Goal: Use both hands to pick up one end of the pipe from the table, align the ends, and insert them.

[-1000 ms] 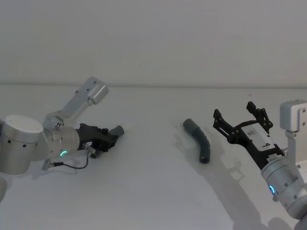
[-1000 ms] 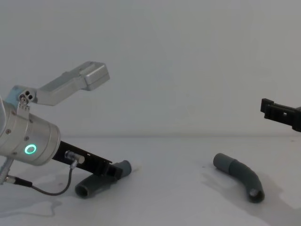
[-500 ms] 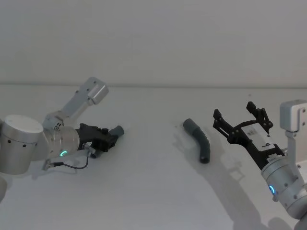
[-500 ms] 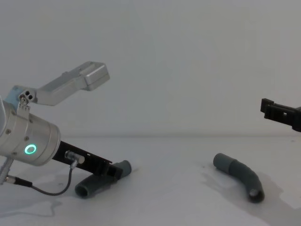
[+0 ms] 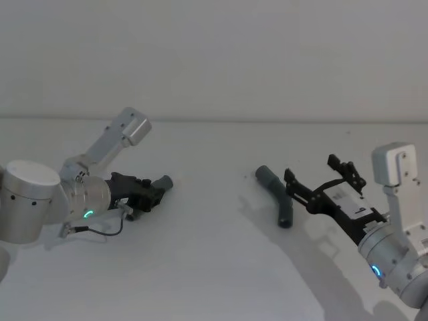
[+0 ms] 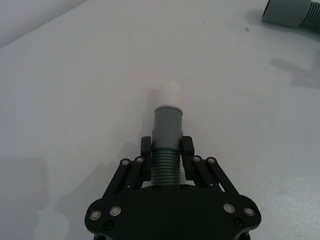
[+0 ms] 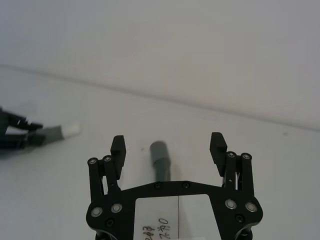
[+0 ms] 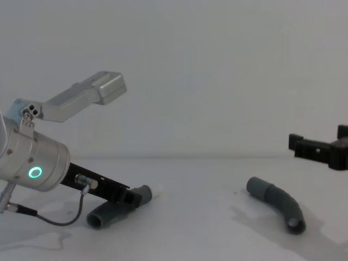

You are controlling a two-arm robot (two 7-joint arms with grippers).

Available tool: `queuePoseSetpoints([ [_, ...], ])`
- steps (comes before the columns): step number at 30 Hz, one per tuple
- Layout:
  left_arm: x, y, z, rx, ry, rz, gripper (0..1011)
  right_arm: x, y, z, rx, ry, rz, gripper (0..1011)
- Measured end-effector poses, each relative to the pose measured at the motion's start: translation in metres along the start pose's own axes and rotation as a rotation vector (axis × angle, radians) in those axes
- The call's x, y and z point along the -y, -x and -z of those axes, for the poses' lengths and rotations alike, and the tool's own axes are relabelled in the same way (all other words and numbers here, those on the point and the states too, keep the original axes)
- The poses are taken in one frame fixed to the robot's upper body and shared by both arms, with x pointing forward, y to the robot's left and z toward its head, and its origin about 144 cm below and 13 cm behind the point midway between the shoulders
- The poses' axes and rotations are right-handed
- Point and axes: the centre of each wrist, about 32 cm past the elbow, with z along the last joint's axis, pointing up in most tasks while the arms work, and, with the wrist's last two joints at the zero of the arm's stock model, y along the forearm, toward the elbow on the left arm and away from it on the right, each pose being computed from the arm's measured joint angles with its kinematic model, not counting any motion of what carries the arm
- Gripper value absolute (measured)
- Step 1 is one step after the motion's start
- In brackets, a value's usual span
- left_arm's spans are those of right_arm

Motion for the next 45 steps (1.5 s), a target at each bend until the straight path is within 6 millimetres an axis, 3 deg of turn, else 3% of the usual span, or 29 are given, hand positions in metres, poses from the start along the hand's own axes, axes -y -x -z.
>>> queuePoseSetpoints([
  [17, 0.0, 0.0, 0.0, 0.0, 0.0, 0.0, 342, -0.018, -0.008, -0.006, 0.006, 0.201, -0.108, 1001],
  [45, 0.0, 0.0, 0.0, 0.0, 0.0, 0.0, 342, -0.063, -0.021, -0.005, -0.039, 0.327, -0.148, 1001],
])
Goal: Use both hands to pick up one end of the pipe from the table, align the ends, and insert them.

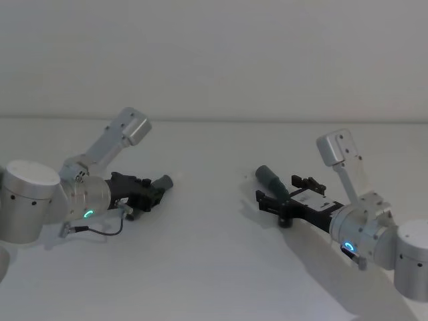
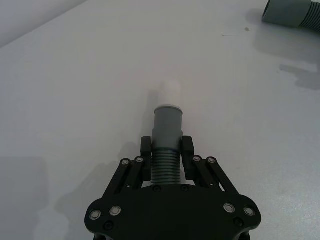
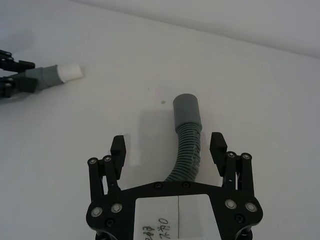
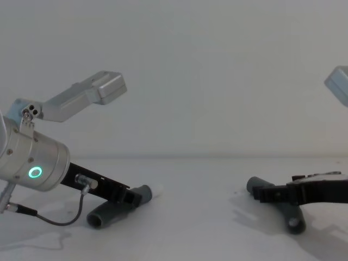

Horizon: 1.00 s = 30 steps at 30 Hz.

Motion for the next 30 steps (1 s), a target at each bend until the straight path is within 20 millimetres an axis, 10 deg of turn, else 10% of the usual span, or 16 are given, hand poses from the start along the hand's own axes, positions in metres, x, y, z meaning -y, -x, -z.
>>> queuePoseSetpoints([
  [30, 0.0, 0.0, 0.0, 0.0, 0.0, 0.0, 342, -0.03, -0.01, 0.001, -0.041, 0.041, 0.002, 1001],
])
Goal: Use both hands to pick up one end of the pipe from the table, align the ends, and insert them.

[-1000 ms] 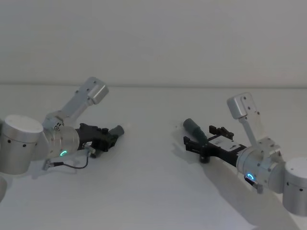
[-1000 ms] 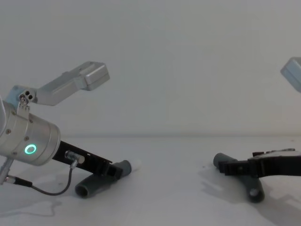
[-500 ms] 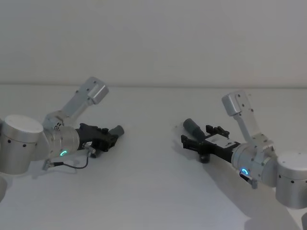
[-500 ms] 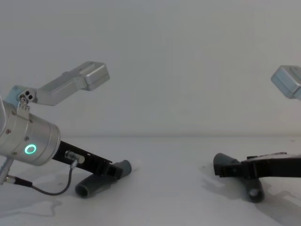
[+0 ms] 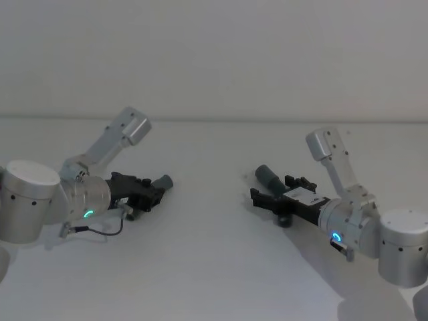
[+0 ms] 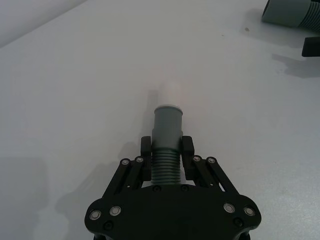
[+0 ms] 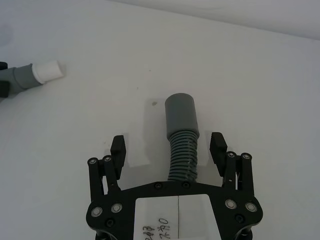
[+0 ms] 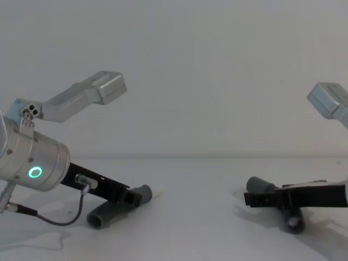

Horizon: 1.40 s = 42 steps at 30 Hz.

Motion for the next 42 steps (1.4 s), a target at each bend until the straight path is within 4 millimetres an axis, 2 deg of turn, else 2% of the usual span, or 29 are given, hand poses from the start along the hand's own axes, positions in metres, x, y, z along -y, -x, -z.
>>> queuePoseSetpoints([
  [11, 0.0, 0.0, 0.0, 0.0, 0.0, 0.0, 342, -0.0039, -0.0007, 0.0, -0.006, 0.005, 0.011, 998],
  [14, 0.0, 0.0, 0.0, 0.0, 0.0, 0.0, 342, -0.0043, -0.0009, 0.0, -0.006, 0.005, 0.013, 955],
  [18, 0.0, 0.0, 0.0001, 0.0, 0.0, 0.0, 342, -0.005, -0.0011, 0.0, -0.007, 0.007, 0.016, 842],
  [19, 0.0, 0.0, 0.0, 0.0, 0.0, 0.0, 342, -0.005, -0.0012, 0.0, -0.008, 0.007, 0.016, 842],
  [29, 0.0, 0.0, 0.0, 0.0, 0.0, 0.0, 342, -0.0058, -0.0014, 0.0003, -0.009, 0.009, 0.019, 513],
  [30, 0.0, 0.0, 0.0, 0.0, 0.0, 0.0, 342, -0.0059, -0.0014, 0.0003, -0.009, 0.01, 0.019, 513],
  [33, 0.0, 0.0, 0.0001, 0.0, 0.0, 0.0, 342, -0.006, -0.0014, 0.0003, -0.009, 0.01, 0.019, 369],
  [34, 0.0, 0.0, 0.0, 0.0, 0.0, 0.0, 342, -0.006, -0.0014, 0.0003, -0.009, 0.01, 0.02, 369],
  [35, 0.0, 0.0, 0.0001, 0.0, 0.0, 0.0, 342, -0.0061, -0.0015, 0.0003, -0.009, 0.01, 0.02, 318],
  [37, 0.0, 0.0, 0.0, 0.0, 0.0, 0.0, 342, -0.0061, -0.0015, 0.0003, -0.009, 0.011, 0.02, 283],
  [42, 0.0, 0.0, 0.0001, 0.0, 0.0, 0.0, 342, -0.0062, -0.0014, 0.0004, -0.009, 0.011, 0.02, 283],
])
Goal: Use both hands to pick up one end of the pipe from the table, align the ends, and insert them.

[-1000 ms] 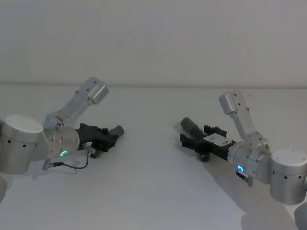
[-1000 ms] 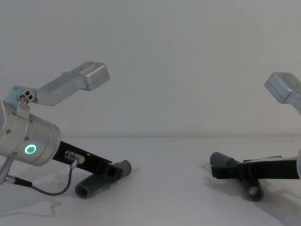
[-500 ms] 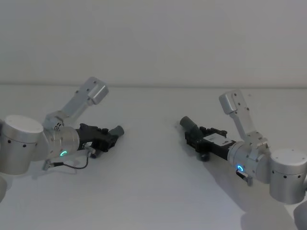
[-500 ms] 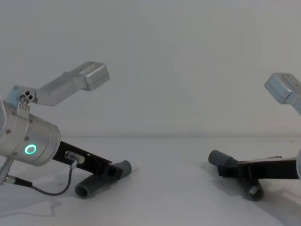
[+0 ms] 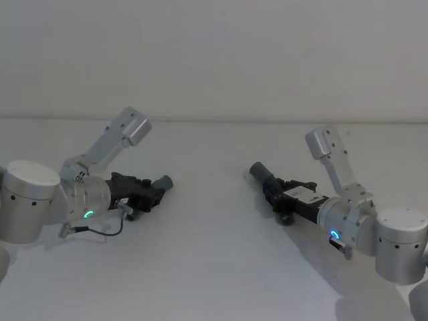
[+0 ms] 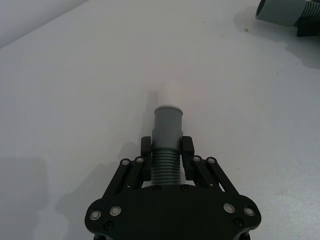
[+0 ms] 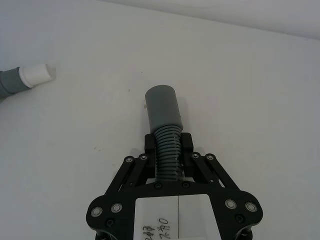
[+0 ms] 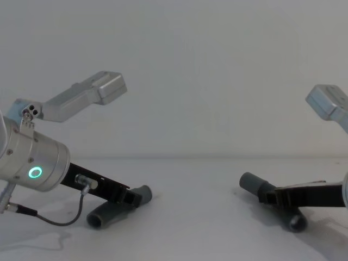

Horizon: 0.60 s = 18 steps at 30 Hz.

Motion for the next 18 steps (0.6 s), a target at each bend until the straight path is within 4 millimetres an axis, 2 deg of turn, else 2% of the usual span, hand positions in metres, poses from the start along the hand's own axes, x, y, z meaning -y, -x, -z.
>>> queuePoseSetpoints([
  [18, 0.0, 0.0, 0.0, 0.0, 0.0, 0.0, 342, 0.0004, 0.0004, 0.0013, -0.002, -0.005, 0.0, 283],
])
